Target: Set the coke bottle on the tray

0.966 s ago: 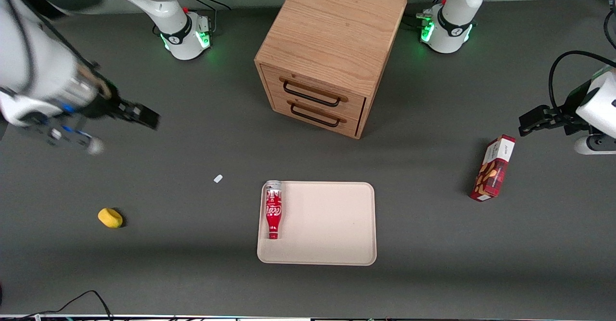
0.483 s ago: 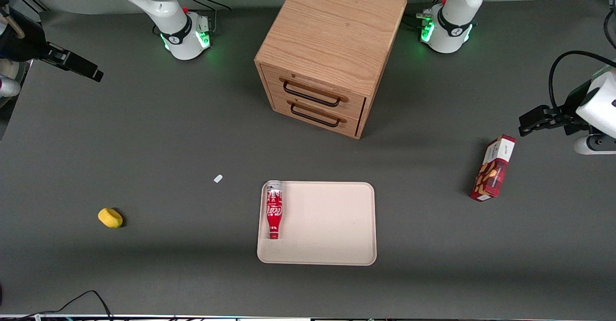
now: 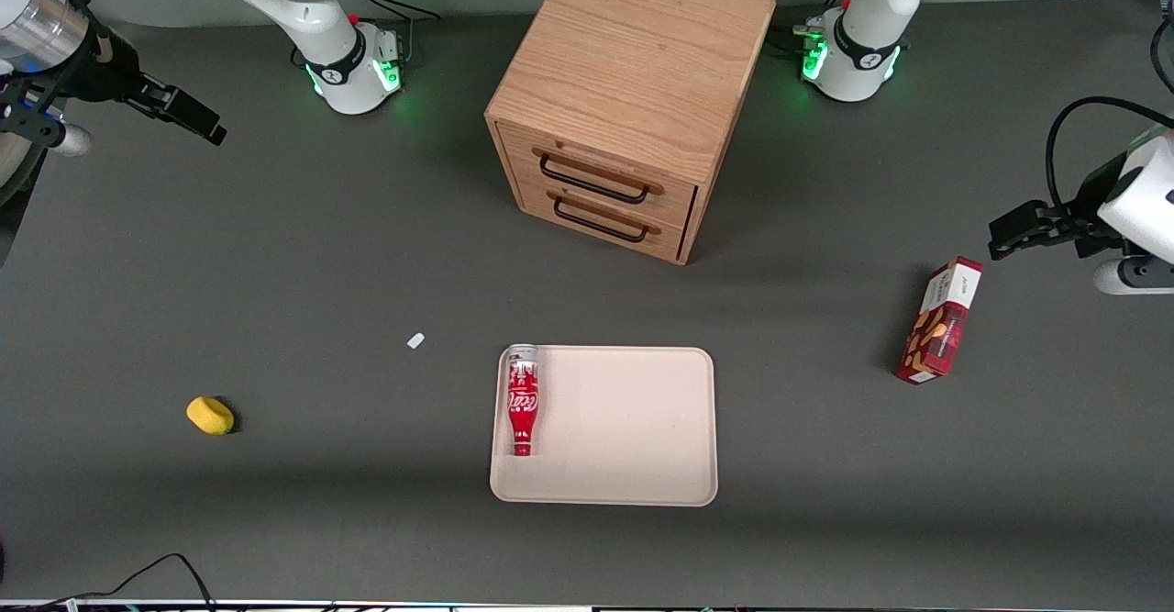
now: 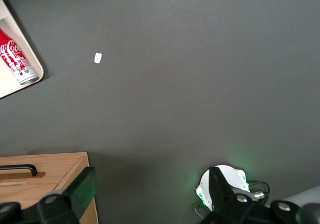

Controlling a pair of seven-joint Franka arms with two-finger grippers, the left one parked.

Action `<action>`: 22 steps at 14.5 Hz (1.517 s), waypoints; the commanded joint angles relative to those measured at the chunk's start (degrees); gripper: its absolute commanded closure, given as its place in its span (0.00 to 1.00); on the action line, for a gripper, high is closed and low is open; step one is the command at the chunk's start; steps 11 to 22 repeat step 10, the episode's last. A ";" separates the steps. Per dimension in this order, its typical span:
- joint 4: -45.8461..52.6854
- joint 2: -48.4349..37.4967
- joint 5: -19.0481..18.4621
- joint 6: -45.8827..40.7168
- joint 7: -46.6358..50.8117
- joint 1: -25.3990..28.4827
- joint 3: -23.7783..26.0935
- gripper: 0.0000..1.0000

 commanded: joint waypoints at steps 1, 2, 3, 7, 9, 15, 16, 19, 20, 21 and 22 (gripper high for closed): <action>-1.10 -1.28 1.12 1.46 -1.47 0.53 -1.68 0.00; -0.05 -0.41 1.04 1.03 -2.86 0.70 -1.95 0.00; 1.44 0.90 1.04 0.76 -5.31 0.70 -1.95 0.00; 8.65 6.27 0.95 -3.01 -6.04 0.79 -2.04 0.00; 10.07 6.98 0.77 -3.99 -6.04 1.58 -2.57 0.00; 10.24 7.07 0.77 -4.08 -6.04 1.93 -3.09 0.00; 10.24 7.07 0.77 -4.08 -6.04 1.93 -3.09 0.00; 10.24 7.07 0.77 -4.08 -6.04 1.93 -3.09 0.00; 10.24 7.07 0.77 -4.08 -6.04 1.93 -3.09 0.00; 10.24 7.07 0.77 -4.08 -6.04 1.93 -3.09 0.00; 10.24 7.07 0.77 -4.08 -6.04 1.93 -3.09 0.00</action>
